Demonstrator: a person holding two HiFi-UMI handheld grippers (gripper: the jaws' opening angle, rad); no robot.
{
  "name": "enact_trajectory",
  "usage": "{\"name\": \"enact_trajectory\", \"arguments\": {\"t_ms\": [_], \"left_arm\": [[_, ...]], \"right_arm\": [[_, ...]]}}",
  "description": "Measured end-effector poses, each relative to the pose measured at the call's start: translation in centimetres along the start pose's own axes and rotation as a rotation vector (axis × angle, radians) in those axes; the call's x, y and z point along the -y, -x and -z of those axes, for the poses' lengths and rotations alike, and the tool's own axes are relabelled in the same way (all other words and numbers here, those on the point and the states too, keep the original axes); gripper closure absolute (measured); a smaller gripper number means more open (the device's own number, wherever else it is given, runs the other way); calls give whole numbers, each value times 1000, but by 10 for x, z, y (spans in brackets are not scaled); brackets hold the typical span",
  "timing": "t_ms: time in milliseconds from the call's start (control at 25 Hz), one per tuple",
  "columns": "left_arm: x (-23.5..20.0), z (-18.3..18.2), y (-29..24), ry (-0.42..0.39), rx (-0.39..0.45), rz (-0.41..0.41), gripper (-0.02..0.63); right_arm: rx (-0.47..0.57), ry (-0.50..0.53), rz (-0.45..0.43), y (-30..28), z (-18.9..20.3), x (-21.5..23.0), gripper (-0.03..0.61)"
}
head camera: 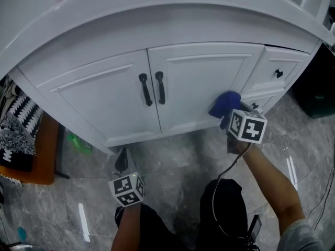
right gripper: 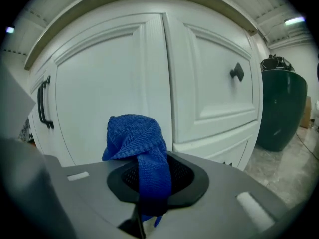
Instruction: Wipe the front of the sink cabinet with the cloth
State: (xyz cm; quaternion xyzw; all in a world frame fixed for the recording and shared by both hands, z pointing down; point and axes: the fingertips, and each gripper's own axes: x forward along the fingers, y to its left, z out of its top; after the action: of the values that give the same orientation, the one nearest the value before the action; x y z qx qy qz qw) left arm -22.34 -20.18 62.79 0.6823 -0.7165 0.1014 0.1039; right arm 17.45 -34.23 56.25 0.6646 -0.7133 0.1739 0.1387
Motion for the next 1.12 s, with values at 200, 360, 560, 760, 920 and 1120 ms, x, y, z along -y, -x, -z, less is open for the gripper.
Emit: {"name": "enact_trajectory", "arguments": {"t_ms": [200, 360, 560, 760, 920, 1120], "left_arm": [[6, 5, -5, -34, -15, 19, 603], [8, 8, -7, -9, -30, 30, 603], [15, -14, -3, 16, 25, 62, 603], [30, -37, 23, 19, 75, 83, 603], [47, -89, 66, -36, 43, 132, 603], [62, -177, 124, -22, -11, 169, 603]], "right_arm": [[105, -71, -71, 41, -85, -5, 506], [315, -35, -105, 84, -172, -8, 506], [502, 89, -263, 116, -213, -40, 506], [467, 82, -355, 137, -193, -51, 505], [426, 149, -386, 173, -204, -61, 505], [318, 135, -453, 226, -247, -71, 505]]}}
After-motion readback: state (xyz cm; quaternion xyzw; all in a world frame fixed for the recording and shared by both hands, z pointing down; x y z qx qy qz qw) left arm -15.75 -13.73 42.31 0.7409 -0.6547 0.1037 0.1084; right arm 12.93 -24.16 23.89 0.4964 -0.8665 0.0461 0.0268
